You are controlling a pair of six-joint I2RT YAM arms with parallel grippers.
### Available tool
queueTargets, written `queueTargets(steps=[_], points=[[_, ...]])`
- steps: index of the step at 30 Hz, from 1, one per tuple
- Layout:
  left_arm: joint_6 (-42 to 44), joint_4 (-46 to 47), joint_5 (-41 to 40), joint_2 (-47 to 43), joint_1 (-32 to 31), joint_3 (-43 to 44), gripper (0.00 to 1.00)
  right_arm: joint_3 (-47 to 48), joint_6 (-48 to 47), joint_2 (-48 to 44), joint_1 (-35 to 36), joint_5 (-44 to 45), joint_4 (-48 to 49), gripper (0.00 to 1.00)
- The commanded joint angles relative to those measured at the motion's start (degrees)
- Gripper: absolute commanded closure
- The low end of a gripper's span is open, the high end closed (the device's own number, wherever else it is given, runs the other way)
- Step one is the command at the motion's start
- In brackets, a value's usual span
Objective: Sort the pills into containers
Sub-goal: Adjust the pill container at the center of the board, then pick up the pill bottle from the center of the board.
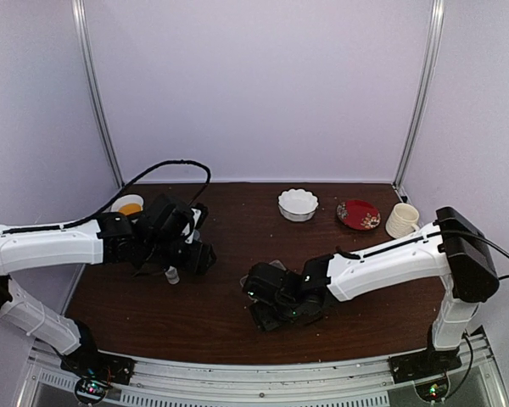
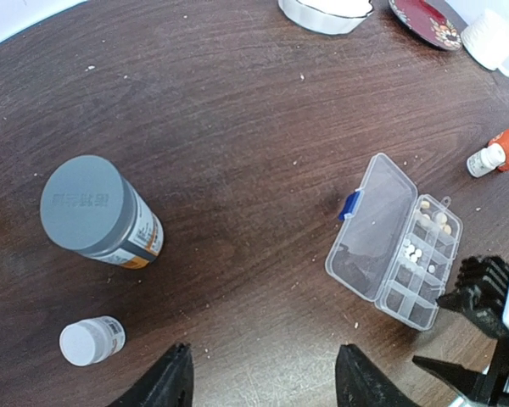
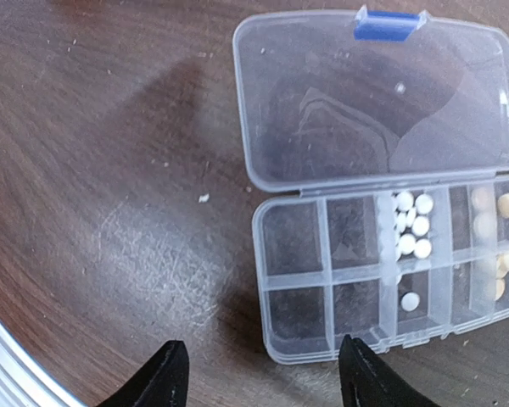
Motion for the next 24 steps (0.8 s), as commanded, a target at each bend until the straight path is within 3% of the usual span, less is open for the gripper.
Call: queueTargets(steps=[1, 5, 12, 24], points=[[1.25, -0.12, -0.74, -2.54, 0.42, -1.42, 0.39, 1.84, -3.65, -1.42, -0.94, 2.63, -1.12, 0.37], [1.89, 0.31, 0.81, -3.32, 0.42, -2.12, 0.36, 1.69, -6.39, -5.73, -1.14, 5.51, -2.51, 0.37], [0.8, 2.06, 0.76, -3.75, 0.42, -3.01, 0.22, -0.46, -8.67, -12.23, -5.51, 9.38, -7.32, 0.39], [3.85, 7.12, 1.29, -9.46, 0.34, -4.38, 0.18, -8.25, -12.99, -23.19, -19.85, 9.09, -7.93, 0.41]])
